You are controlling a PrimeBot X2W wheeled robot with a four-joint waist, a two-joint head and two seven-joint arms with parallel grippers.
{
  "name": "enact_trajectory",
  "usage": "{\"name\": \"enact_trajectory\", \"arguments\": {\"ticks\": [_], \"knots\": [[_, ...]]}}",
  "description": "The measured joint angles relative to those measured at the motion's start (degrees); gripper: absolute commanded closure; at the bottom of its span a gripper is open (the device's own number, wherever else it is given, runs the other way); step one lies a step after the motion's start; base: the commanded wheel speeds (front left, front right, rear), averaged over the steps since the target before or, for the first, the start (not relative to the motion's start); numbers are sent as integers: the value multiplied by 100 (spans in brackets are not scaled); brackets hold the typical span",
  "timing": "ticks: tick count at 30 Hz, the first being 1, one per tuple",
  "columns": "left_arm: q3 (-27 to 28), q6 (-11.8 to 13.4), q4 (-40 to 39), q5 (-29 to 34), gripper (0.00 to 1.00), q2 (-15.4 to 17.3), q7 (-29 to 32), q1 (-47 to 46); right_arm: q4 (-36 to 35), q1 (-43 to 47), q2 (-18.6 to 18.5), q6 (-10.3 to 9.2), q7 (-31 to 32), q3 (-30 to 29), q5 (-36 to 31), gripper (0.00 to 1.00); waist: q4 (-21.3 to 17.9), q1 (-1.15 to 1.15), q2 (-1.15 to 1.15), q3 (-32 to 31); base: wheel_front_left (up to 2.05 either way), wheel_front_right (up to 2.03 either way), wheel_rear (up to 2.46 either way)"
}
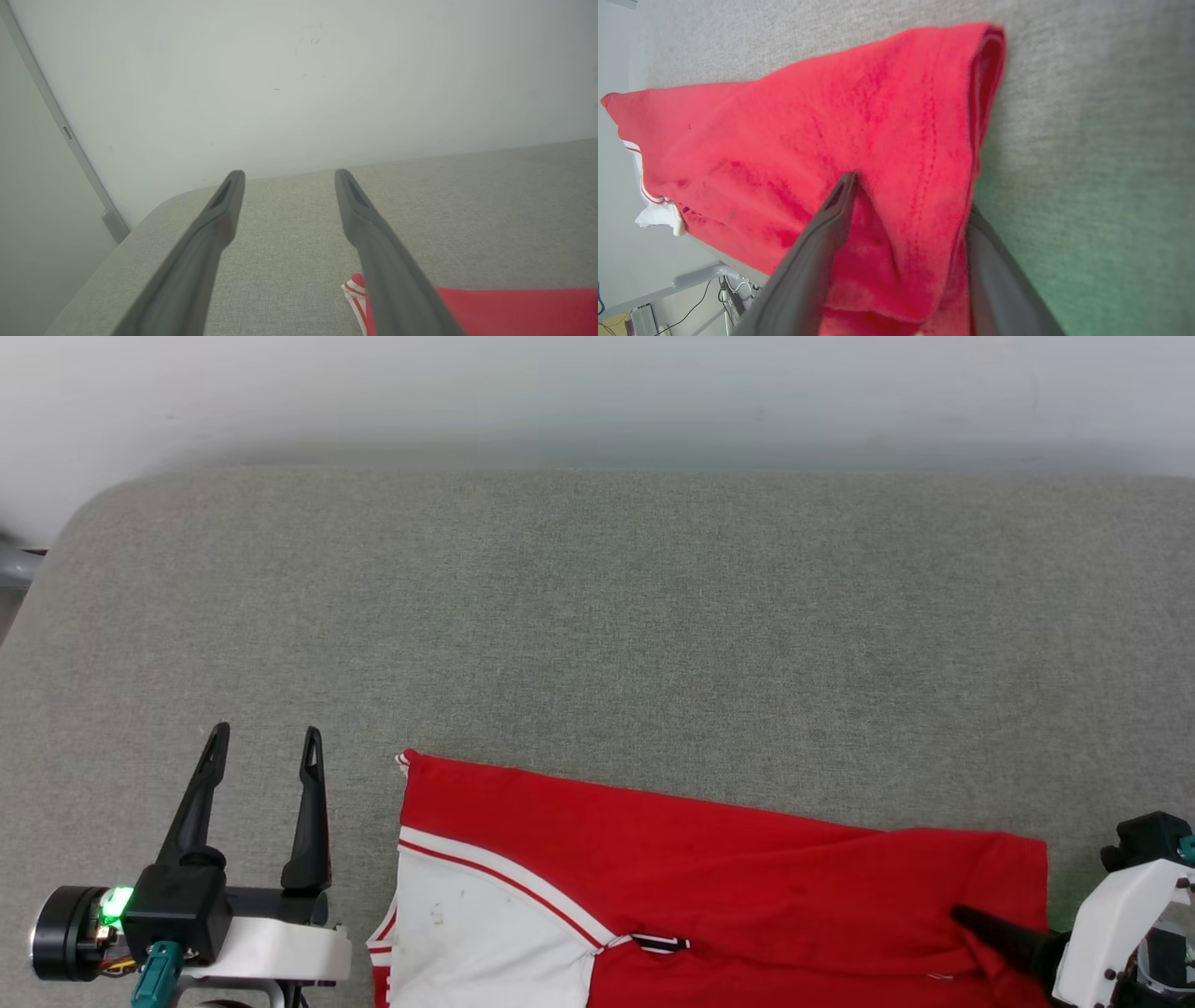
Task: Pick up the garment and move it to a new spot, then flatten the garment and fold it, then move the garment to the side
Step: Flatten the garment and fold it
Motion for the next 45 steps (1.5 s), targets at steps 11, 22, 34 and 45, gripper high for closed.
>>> {"name": "enact_trajectory", "arguments": {"ticks": [11, 22, 34, 45], "knots": [[186, -181, 59, 96, 0, -162, 0, 21, 75, 46, 144, 19, -152, -92, -22, 100, -55, 1, 0, -97, 0, 0, 0], [311, -339, 92, 171, 0, -261, 0, 55, 546, 114, -549, 18, -515, -665, -110, 100, -104, 1, 0, -237, 0, 0, 0], [346, -465, 185, 211, 0, -434, 0, 119, -31, 242, -683, 12, -582, -680, -73, 100, -159, 1, 0, -445, 0, 0, 0], [501, -593, 224, 192, 0, -552, -7, 314, -1477, 801, -223, 11, -26, -675, 36, 100, -117, 0, 0, -858, 0, 0, 0]]}}
